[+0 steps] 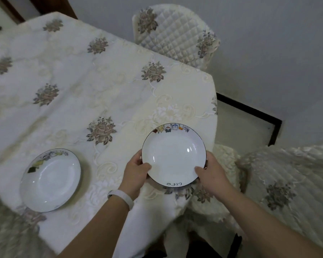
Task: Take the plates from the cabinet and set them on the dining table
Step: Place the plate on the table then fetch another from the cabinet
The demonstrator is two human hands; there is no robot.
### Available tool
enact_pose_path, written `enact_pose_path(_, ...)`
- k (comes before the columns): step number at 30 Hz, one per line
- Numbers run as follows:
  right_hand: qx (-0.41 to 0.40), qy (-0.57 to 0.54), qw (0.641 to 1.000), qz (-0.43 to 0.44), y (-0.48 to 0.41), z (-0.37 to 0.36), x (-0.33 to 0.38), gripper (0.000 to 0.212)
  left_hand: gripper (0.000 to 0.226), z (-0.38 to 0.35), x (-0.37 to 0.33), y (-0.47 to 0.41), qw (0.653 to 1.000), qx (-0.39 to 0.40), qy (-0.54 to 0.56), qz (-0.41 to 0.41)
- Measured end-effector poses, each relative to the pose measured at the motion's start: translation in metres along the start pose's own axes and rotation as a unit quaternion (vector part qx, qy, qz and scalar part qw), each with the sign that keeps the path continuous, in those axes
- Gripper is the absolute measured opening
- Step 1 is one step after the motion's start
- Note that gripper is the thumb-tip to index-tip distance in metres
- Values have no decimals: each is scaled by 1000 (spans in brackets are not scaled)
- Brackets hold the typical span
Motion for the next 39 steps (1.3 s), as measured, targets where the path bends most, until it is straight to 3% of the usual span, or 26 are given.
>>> enact_pose_path(14, 44, 87, 993, 61, -70, -21, 43, 55, 61, 5, 13, -41, 993, -119, 6, 6)
enact_pose_path(23, 67, 109, 990, 61, -83, -27, 48, 55, 38, 17, 18, -35, 983, -161, -83, -7)
enact_pose_path(32, 22, 187, 979, 78, -60, -2, 63, 42, 35, 29, 0, -20, 992, -112, -52, -10)
enact_pose_path(35, -13, 243, 962, 125, -40, 16, 84, 44, 32, 41, -26, -2, 988, -121, -83, -51)
enact_pose_path(39, -62, 367, 885, 279, 1, 24, 125, 44, 33, 53, -78, 32, 963, -122, -193, -146)
Point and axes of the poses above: each hand's wrist, its own y-axis away from the middle knuckle, its own z-axis out of the back of the hand, x = y × z, the point moved 7 cm from there along -y, towards the middle knuckle, and after that the axes turned 14 degrees about -z, right-handed, at the moved point
